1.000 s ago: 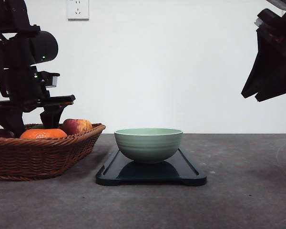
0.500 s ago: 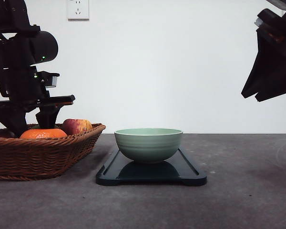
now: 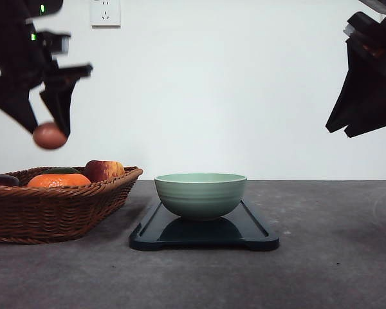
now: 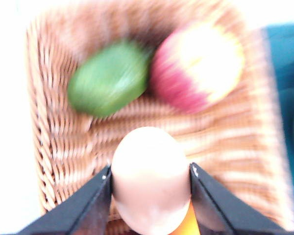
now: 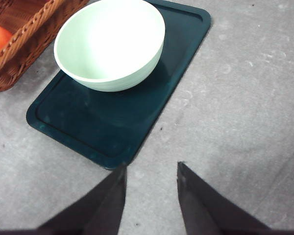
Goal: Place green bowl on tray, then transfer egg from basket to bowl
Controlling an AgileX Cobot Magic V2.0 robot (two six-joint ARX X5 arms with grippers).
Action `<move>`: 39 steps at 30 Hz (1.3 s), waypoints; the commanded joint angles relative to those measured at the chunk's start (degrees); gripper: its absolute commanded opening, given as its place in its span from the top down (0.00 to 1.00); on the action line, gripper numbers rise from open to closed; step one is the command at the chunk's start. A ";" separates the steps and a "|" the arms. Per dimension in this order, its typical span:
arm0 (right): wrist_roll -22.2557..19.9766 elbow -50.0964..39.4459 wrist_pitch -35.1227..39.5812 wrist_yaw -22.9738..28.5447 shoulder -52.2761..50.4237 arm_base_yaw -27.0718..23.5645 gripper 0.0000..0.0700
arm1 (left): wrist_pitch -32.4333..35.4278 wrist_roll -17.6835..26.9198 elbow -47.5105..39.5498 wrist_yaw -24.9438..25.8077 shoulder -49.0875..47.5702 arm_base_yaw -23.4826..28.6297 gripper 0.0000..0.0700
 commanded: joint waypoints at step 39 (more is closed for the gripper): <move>0.42 0.24 0.15 0.09 0.48 0.20 0.71 | 29.72 0.76 1.29 -0.20 19.11 -23.11 0.68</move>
